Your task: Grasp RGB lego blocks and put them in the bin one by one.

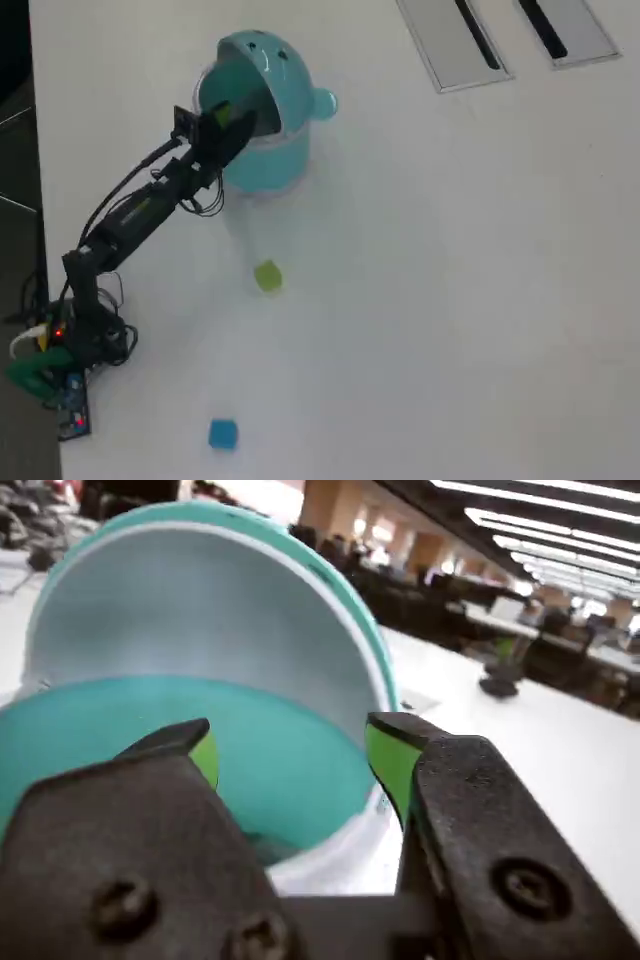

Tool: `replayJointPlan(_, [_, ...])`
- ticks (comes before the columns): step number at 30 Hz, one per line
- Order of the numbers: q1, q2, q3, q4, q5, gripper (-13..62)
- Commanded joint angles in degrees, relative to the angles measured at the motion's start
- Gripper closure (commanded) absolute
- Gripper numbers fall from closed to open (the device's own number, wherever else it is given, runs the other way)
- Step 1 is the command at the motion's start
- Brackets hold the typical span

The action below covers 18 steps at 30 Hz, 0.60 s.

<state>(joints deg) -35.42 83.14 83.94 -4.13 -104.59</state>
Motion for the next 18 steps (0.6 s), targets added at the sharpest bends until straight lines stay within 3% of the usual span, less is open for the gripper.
replayJointPlan(1, [2.02,7.21,0.62,1.23,0.70,22.5])
replayJointPlan(18, [22.59,27.69,27.16,17.23,6.15,22.3])
